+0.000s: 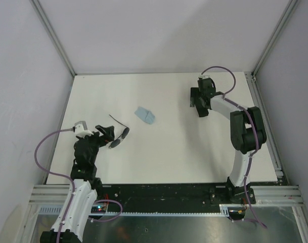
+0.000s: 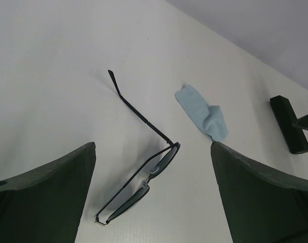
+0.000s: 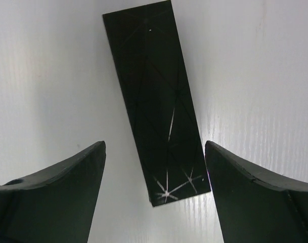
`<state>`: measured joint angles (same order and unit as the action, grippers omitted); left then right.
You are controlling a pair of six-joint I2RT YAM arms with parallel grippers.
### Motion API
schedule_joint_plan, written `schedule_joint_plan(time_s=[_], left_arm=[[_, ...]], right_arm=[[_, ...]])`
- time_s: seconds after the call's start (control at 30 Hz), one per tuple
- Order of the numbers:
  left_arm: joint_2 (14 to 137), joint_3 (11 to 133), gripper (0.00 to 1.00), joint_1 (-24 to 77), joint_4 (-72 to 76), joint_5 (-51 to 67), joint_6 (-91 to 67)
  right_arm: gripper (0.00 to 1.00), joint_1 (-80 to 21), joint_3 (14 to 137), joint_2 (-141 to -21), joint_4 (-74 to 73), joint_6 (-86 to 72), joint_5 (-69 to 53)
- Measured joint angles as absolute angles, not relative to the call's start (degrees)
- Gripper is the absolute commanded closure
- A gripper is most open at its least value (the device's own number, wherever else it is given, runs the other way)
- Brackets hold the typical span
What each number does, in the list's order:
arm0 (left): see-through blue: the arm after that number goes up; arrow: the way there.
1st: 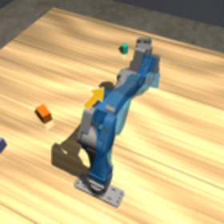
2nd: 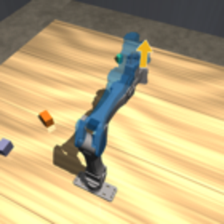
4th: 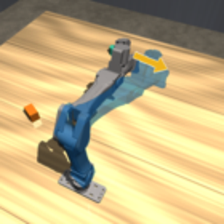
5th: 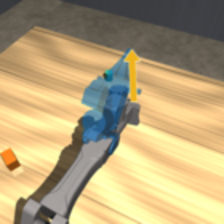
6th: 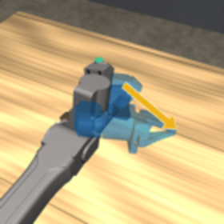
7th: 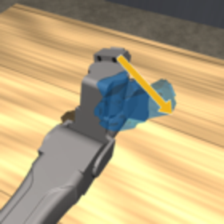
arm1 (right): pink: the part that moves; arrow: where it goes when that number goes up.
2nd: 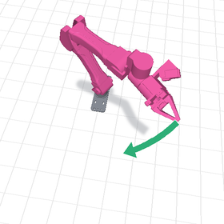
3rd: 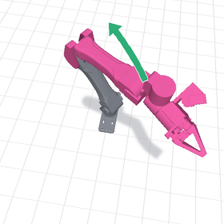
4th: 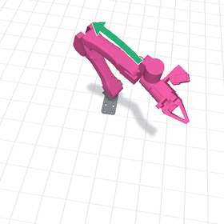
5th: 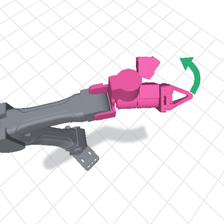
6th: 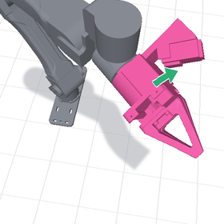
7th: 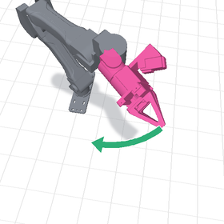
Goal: Organize the sunglasses
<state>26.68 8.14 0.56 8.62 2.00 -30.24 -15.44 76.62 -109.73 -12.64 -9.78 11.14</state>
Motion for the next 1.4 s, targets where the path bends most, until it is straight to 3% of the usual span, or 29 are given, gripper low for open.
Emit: schedule_joint_plan(time_s=[0.17,0.33,0.47,0.67,0.8,1.07,1.27,1.4], left_arm=[[26.72,8.14,0.0,0.56,8.64,2.17,-30.57],[28.16,8.14,0.01,0.56,8.78,2.44,-30.59],[29.19,8.14,0.05,0.56,8.88,3.31,-30.57],[29.69,8.16,0.09,0.6,8.88,4.75,-29.47],[29.67,9.23,0.11,1.56,8.34,5.04,-28.86],[31.92,15.44,0.04,4.25,8.14,8.4,-32.23],[49.58,23.57,0.0,11.05,16.16,12.36,-39.66],[67.57,32.16,0.0,17.23,24.29,15.18,-43.57]], right_arm=[[0.21,-14.33,83.88,-116.71,-17.78,-9.3,11.55],[0.5,-13.13,88.86,-122.04,-22.39,-9.04,10.48],[0.62,-12.67,90.59,-122.48,-24.58,-9.02,8.99],[0.63,-13.54,87.9,-119.17,-25.78,-10.28,0.86],[0.64,-15.73,81.01,-109.67,-23.64,-14.55,-14.41],[0.67,-17.3,68.79,-93.25,-5.87,-28.64,-39.79],[0.66,-17.54,64.95,-97.34,10.79,-39.57,-50.0],[0.65,-17.43,64.16,-105.38,27.73,-49.89,-56.16]])
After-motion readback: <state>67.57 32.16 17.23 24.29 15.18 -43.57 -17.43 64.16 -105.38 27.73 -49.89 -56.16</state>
